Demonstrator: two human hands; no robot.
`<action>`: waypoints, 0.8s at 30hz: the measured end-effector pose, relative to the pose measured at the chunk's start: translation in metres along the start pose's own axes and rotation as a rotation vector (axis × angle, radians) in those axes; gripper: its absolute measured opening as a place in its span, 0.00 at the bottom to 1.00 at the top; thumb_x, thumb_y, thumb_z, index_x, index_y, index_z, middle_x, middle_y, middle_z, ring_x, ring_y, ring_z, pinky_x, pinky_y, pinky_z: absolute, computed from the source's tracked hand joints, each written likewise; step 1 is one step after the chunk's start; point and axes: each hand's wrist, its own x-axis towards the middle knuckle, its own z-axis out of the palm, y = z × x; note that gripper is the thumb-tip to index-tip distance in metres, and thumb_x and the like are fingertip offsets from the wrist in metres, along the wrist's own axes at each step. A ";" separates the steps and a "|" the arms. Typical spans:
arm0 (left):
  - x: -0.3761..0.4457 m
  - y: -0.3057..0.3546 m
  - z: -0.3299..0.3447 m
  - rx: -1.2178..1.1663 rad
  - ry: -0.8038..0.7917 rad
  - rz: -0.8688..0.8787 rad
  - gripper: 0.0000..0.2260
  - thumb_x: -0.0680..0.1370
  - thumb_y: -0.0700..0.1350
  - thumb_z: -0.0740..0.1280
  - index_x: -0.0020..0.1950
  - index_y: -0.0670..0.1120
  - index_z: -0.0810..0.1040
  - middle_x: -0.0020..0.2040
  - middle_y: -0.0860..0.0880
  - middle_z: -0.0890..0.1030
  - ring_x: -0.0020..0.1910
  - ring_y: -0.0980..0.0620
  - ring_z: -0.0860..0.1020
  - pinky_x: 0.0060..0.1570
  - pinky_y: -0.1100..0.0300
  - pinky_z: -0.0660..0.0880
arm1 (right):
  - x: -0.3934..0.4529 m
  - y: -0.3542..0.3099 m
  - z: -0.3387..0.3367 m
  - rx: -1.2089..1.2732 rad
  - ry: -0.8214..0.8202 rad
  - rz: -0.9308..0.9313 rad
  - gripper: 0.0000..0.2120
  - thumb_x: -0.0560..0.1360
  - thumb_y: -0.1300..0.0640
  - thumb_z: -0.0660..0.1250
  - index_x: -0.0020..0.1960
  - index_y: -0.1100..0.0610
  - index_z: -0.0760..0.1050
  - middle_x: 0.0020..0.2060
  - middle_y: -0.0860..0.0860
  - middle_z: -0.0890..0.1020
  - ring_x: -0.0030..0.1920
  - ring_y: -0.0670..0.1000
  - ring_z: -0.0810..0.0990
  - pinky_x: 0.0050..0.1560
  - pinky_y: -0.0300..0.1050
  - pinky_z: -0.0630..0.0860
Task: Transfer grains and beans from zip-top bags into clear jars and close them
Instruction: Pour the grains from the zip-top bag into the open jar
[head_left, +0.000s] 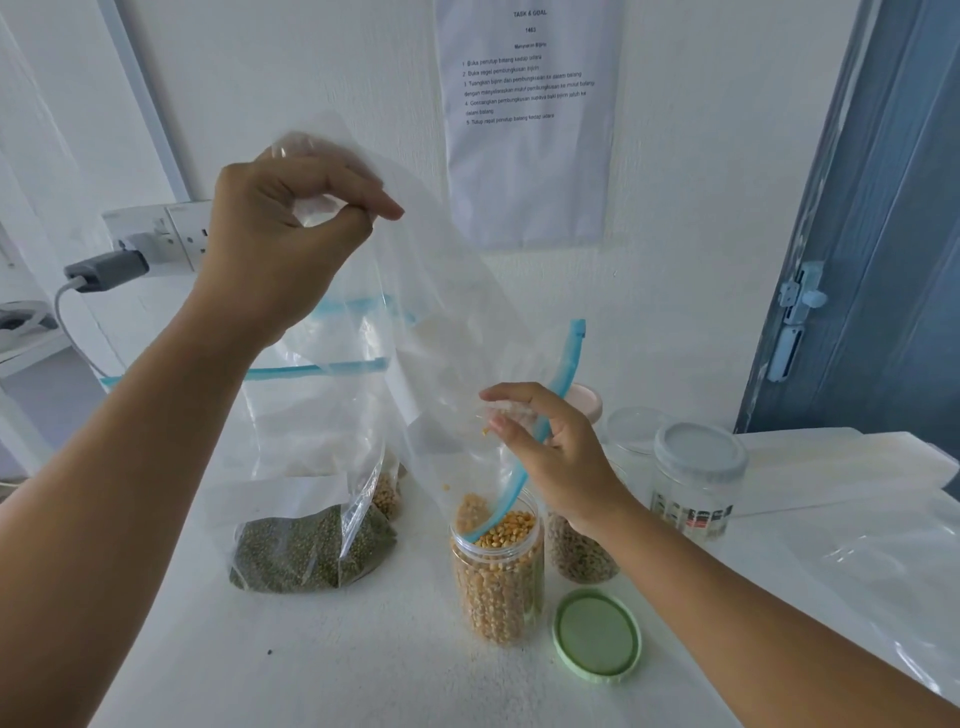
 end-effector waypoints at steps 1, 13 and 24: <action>0.001 0.001 0.000 -0.003 0.007 0.001 0.14 0.76 0.35 0.71 0.46 0.55 0.86 0.50 0.49 0.84 0.55 0.54 0.81 0.60 0.59 0.77 | -0.002 -0.001 -0.001 -0.003 -0.023 -0.001 0.12 0.82 0.57 0.69 0.62 0.43 0.80 0.61 0.38 0.80 0.63 0.46 0.79 0.65 0.40 0.76; 0.007 0.020 0.014 0.026 -0.033 0.066 0.14 0.76 0.36 0.70 0.46 0.56 0.86 0.51 0.51 0.83 0.57 0.53 0.81 0.61 0.52 0.78 | -0.010 0.001 -0.006 -0.106 0.051 -0.070 0.15 0.80 0.61 0.71 0.63 0.48 0.76 0.50 0.44 0.82 0.55 0.47 0.83 0.55 0.36 0.79; 0.012 0.034 0.017 0.052 -0.038 0.122 0.14 0.76 0.36 0.69 0.47 0.55 0.86 0.50 0.52 0.82 0.56 0.53 0.80 0.60 0.49 0.78 | -0.010 0.005 -0.005 -0.069 0.028 -0.057 0.11 0.80 0.67 0.69 0.49 0.52 0.86 0.52 0.47 0.84 0.60 0.45 0.81 0.61 0.33 0.74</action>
